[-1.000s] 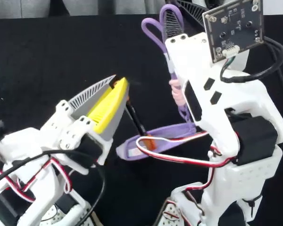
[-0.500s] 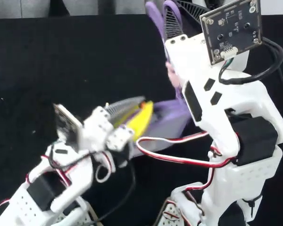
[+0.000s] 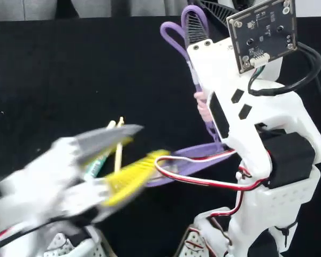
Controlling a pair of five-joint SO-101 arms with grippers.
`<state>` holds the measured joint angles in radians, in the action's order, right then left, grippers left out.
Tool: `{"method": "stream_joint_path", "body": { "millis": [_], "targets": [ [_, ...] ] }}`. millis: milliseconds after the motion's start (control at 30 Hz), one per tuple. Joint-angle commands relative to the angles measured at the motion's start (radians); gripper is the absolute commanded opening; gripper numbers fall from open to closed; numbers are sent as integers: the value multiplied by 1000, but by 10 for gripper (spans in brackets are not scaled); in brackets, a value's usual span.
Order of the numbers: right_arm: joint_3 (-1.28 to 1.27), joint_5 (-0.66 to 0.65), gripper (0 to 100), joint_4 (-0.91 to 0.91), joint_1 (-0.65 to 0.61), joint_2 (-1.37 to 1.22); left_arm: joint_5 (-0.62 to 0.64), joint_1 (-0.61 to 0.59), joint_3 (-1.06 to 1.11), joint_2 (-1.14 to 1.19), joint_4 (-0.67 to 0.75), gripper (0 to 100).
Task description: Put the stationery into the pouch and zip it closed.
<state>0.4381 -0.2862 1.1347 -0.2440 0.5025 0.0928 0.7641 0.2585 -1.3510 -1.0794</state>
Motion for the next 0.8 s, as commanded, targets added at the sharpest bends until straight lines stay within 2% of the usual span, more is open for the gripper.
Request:
{"method": "stream_joint_path", "body": {
  "millis": [0,100,167,233,333,433,500,633,767],
  "targets": [
    [7,-8,11,-21,-5,15,6,-188,-186,12,-124,188],
    [7,-8,11,-21,-5,15,5,-380,-165,14,-299,188],
    [5,-8,11,-21,-5,15,5,-527,-65,14,-336,188],
    [5,-8,11,-23,-5,15,6,-685,71,15,-296,188],
    [4,-8,11,-23,-5,15,8,-866,321,40,-141,188],
    [4,-8,11,-23,-5,15,-8,-895,526,124,-18,190],
    [4,-8,11,-23,-5,15,-83,-885,598,199,18,188],
    [4,-9,11,-23,-5,15,-230,-817,661,339,32,188],
    [4,-9,11,-23,-5,15,-278,-792,693,489,112,188]
  ]
}}
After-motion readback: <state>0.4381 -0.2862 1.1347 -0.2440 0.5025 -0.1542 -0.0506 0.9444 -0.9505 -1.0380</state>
